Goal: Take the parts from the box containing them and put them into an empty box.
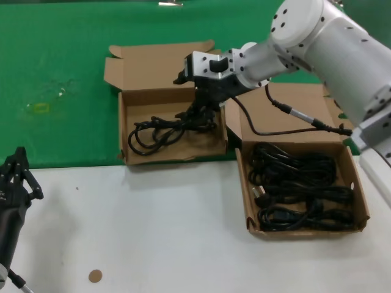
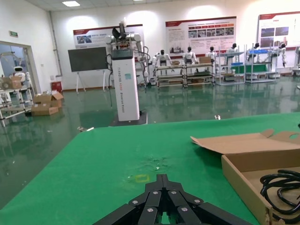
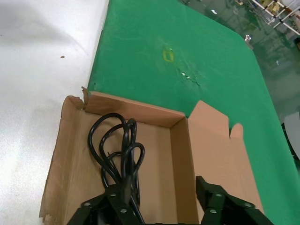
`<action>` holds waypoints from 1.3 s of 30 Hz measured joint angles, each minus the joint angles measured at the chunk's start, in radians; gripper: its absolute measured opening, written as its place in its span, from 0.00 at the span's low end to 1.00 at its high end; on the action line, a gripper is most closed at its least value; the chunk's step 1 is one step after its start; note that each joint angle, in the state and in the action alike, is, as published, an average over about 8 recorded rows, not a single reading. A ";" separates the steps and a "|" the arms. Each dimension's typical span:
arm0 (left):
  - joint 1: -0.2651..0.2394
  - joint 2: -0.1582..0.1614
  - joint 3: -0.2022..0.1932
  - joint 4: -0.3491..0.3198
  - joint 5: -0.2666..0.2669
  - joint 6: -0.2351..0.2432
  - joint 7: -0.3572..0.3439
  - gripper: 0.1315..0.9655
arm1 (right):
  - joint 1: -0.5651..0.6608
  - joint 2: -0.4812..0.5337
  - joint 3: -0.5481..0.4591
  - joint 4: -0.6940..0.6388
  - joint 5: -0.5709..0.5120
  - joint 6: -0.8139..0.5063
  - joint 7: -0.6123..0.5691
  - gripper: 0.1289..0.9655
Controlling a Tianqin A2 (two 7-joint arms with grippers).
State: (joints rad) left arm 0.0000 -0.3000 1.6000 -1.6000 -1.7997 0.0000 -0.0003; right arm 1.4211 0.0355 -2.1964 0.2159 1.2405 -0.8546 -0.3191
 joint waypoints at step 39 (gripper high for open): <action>0.000 0.000 0.000 0.000 0.000 0.000 0.000 0.29 | -0.412 0.115 0.152 0.484 0.135 0.209 0.156 0.99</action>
State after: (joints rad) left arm 0.0000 -0.3000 1.6000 -1.6000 -1.7999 0.0000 -0.0003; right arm 1.0092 0.1507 -2.0446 0.6996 1.3753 -0.6455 -0.1627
